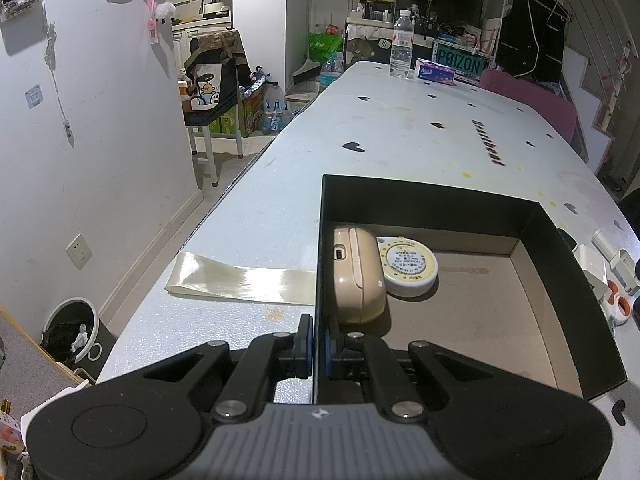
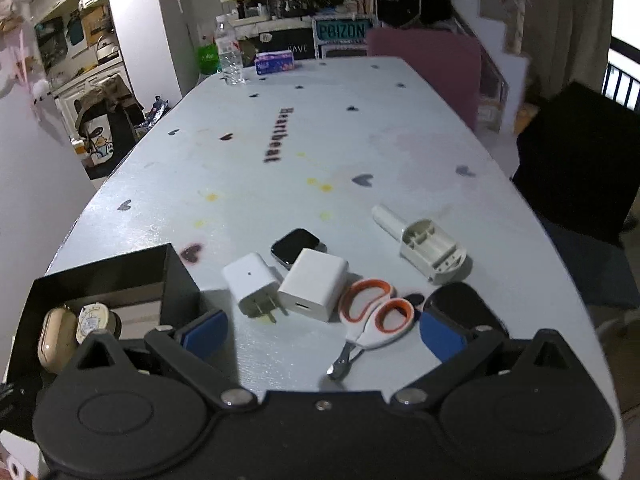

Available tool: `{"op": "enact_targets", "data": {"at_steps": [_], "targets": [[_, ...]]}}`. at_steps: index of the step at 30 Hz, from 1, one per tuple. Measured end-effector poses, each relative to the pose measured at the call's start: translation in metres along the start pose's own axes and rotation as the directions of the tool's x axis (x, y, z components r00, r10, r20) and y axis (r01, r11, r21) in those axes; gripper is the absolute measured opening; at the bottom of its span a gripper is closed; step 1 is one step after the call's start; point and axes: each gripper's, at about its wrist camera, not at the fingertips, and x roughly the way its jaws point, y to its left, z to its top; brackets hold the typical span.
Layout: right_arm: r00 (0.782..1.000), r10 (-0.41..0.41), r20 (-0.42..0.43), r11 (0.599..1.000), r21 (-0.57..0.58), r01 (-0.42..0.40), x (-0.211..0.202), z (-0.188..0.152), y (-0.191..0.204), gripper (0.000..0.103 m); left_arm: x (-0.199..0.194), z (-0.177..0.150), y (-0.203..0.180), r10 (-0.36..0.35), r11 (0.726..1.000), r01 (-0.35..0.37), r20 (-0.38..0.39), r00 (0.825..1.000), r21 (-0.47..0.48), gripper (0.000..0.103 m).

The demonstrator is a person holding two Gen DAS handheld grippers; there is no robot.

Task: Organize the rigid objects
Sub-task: 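Move the right tool to the orange-handled scissors and grasp them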

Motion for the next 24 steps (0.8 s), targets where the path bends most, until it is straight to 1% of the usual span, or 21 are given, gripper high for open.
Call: {"op": "enact_targets", "data": {"at_steps": [2, 5, 7, 8, 9, 10, 12, 13, 14, 16, 18, 20, 22, 24], "targets": [[0.999, 0.032, -0.014, 0.999, 0.04, -0.031, 0.005, 0.0, -0.009, 0.103, 0.0, 0.0, 0.0, 0.0, 1.0, 0.0, -0.001, 1.0, 0.0, 0.005], [0.999, 0.039, -0.011, 0.995, 0.087, -0.038, 0.011, 0.002, -0.021, 0.103, 0.0, 0.0, -0.001, -0.001, 1.0, 0.001, 0.0, 1.0, -0.001, 0.005], [0.997, 0.066, -0.042, 0.987, 0.147, -0.059, 0.019, 0.005, -0.035, 0.103, -0.001, 0.0, -0.001, -0.001, 1.0, 0.001, 0.0, 1.0, -0.001, 0.005], [0.996, 0.072, -0.061, 0.982, 0.182, -0.06, 0.022, 0.006, -0.041, 0.1, -0.001, 0.0, -0.001, -0.001, 1.0, 0.001, 0.0, 1.0, -0.001, 0.005], [0.994, 0.074, -0.083, 0.975, 0.215, -0.055, 0.027, 0.006, -0.046, 0.093, -0.001, 0.001, -0.001, -0.002, 1.0, 0.002, 0.0, 1.0, -0.002, 0.005], [0.992, 0.072, -0.106, 0.97, 0.237, -0.045, 0.033, 0.007, -0.051, 0.089, -0.001, 0.0, -0.001, -0.001, 1.0, 0.001, 0.0, 1.0, -0.001, 0.005], [0.986, 0.055, -0.157, 0.965, 0.261, -0.013, 0.045, 0.006, -0.058, 0.075, -0.001, 0.0, -0.001, 0.0, 1.0, 0.0, 0.0, 1.0, 0.0, 0.005], [0.982, 0.04, -0.187, 0.965, 0.26, 0.011, 0.053, 0.006, -0.059, 0.072, -0.001, 0.0, -0.001, 0.0, 1.0, 0.0, 0.0, 1.0, -0.001, 0.005], [0.978, 0.028, -0.207, 0.968, 0.25, 0.025, 0.058, 0.006, -0.059, 0.067, 0.0, 0.0, -0.001, -0.001, 1.0, 0.001, 0.0, 1.0, -0.001, 0.005], [0.973, 0.003, -0.229, 0.969, 0.239, 0.054, 0.067, 0.006, -0.059, 0.064, -0.001, 0.0, -0.001, 0.0, 1.0, 0.0, 0.0, 1.0, -0.001, 0.005], [0.975, -0.014, -0.223, 0.971, 0.229, 0.067, 0.072, 0.008, -0.057, 0.064, -0.001, 0.0, -0.001, 0.0, 1.0, 0.0, 0.0, 1.0, 0.0, 0.005], [0.974, -0.039, -0.222, 0.979, 0.186, 0.082, 0.077, 0.011, -0.05, 0.065, -0.001, 0.0, -0.001, 0.0, 1.0, 0.0, 0.0, 1.0, 0.0, 0.005], [0.973, -0.062, -0.221, 0.988, 0.121, 0.09, 0.081, 0.01, -0.041, 0.071, 0.0, 0.0, -0.001, -0.001, 1.0, 0.001, 0.0, 1.0, -0.001, 0.005], [0.971, -0.106, -0.215, 0.993, 0.03, 0.115, 0.084, 0.007, -0.028, 0.071, -0.001, 0.0, -0.001, -0.001, 1.0, 0.001, 0.0, 1.0, -0.001, 0.005]]}}
